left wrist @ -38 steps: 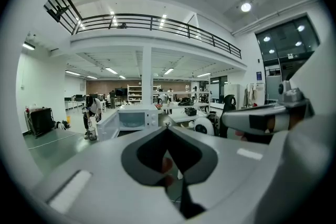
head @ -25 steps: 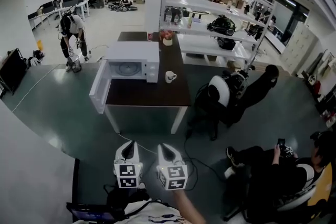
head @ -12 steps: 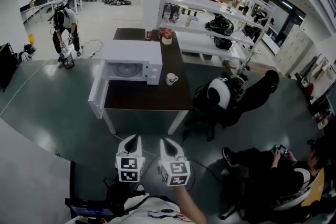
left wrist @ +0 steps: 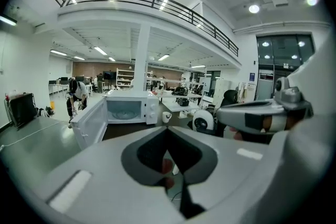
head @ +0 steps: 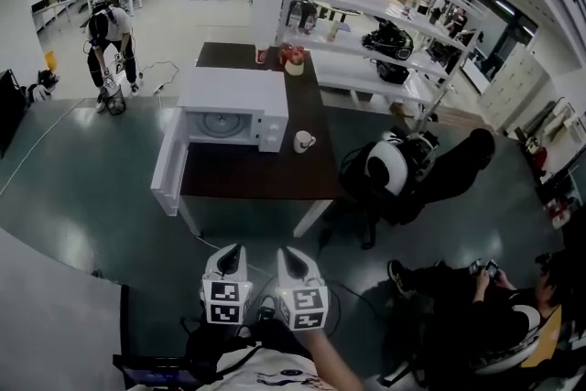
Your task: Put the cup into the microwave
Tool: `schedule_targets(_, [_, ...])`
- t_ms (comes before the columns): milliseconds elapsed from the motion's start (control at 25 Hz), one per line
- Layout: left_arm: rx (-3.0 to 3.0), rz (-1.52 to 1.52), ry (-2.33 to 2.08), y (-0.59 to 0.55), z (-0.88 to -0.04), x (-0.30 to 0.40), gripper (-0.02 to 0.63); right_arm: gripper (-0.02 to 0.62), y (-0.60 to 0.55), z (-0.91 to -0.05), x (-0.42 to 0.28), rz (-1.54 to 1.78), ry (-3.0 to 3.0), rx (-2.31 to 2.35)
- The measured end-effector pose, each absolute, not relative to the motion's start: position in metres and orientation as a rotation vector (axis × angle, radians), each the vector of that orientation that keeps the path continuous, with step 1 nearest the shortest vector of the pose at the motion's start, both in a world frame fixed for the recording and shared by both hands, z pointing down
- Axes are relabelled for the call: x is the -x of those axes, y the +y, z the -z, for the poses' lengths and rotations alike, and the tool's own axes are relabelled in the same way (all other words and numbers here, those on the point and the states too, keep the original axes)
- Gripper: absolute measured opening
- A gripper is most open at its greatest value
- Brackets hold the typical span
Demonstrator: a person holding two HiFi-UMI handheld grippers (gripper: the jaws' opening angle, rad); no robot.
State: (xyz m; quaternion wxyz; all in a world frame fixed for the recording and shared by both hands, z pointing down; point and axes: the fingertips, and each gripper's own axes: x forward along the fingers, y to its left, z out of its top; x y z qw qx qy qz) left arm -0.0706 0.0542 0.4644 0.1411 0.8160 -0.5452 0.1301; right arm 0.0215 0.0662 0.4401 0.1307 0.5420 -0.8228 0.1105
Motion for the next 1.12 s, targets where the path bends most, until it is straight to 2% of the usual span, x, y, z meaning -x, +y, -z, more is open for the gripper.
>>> schedule_targets(520, [-2.331, -0.282, -1.688, -0.071, -0.427, 0.067, 0.000, 0.002, -0.065, -0.411, -0.023, -0.249, -2.548, -1.496])
schedule_targets(1120, [-2.303, -0.332, -1.669, -0.130, -0.434, 0.031, -0.001, 0.002, -0.124, -0.431, -0.066, -0.392, -2.535, -1.505])
